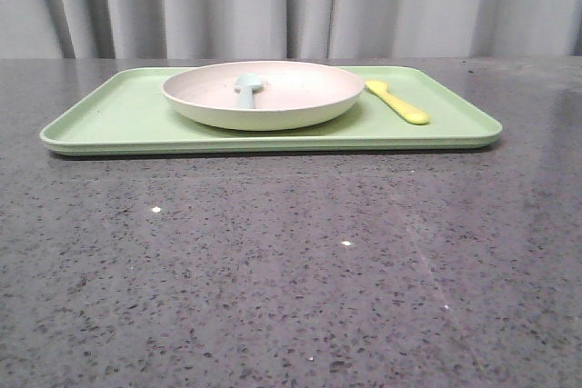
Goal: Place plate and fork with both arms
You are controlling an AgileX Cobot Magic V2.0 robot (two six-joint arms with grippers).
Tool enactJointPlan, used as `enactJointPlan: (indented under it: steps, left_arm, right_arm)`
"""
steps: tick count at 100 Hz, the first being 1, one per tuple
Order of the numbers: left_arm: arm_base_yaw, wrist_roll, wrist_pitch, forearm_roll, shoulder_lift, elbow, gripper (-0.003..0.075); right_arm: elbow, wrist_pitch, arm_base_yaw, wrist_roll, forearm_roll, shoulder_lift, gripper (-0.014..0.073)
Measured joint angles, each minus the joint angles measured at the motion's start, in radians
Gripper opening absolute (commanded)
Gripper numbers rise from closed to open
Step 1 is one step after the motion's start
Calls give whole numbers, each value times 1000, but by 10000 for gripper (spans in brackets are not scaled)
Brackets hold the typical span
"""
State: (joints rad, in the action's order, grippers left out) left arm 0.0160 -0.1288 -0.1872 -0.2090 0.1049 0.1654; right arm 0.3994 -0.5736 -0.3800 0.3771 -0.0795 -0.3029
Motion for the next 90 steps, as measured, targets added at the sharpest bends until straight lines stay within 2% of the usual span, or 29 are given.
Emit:
enactJointPlan:
  steps: [12,23,35,58,90]
  left_arm:
    - [0,119,19,97,-49,-67,-20]
    - [0,164,25,129,-89,-116,-20]
    - [2,173,50,138,-108,-166,-20]
    - [18,175,95,141,-108,-165,-20]
    - [18,175,89,141,-108,-165,-20]
  right_arm:
    - [0,0,0,0,0,0,-68]
    - [0,0,0,0,0,0,-68]
    - [0,2,0,0,0,0,-68]
    - [0,2,0,0,0,1,-68]
    - [0,2,0,0,0,1,-68]
